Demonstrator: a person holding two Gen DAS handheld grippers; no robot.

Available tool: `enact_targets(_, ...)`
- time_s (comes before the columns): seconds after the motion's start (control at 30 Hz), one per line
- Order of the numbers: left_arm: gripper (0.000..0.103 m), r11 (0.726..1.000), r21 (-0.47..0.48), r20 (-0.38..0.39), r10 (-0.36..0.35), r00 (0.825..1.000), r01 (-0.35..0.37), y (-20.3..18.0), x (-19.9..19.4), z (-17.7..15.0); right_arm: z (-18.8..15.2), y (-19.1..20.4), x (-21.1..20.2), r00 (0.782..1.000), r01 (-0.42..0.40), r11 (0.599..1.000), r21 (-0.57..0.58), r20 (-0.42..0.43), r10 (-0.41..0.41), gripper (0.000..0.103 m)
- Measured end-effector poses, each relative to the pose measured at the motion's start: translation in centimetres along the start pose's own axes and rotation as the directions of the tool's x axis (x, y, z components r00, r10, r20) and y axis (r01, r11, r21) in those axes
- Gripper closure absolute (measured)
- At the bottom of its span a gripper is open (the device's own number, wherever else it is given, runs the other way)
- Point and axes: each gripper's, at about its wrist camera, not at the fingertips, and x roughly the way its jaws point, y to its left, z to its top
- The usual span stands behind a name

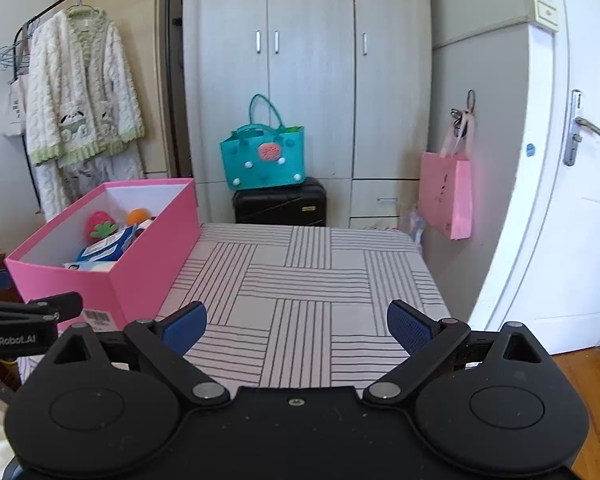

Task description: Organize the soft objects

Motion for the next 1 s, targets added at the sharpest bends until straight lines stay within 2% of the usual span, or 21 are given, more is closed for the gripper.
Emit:
enact_targets(0.13, 0.000, 1.000, 0.002, 0.009, 0.012, 1.000, -0.012, 0.3, -0.1, -0.2, -0.2, -0.3, 0.3, 1.000, 0.012, 1.000, 0.016, -0.004, -0.012, 0.004)
enact_targets(0.3, 0.000, 1.000, -0.002, 0.011, -0.002, 1.000, 0.002, 0.3, -0.1, -0.3, -0.4, -0.4, -0.2, 0.999, 0.005, 1.000, 0.029, 0.037, -0.006, 0.004)
enact_targets(0.47, 0.000, 1.000, 0.024, 0.006, -0.001, 1.000, 0.001, 0.1, -0.2, -0.3, -0.4, -0.4, -0.3, 1.000, 0.017, 0.999, 0.041, 0.024, -0.018, 0.004)
enact_targets(0.63, 0.000, 1.000, 0.008, 0.003, 0.007, 1.000, -0.007, 0.5, -0.1, -0.4, -0.6, 0.2, -0.4, 0.997, 0.069, 0.998, -0.003, 0.041, -0.069, 0.004)
enact_targets(1.0, 0.000, 1.000, 0.006, -0.001, 0.006, 1.000, -0.006, 0.6, -0.1, -0.7, -0.9, 0.8, -0.4, 0.995, 0.093, 0.995, -0.022, 0.044, -0.092, 0.004)
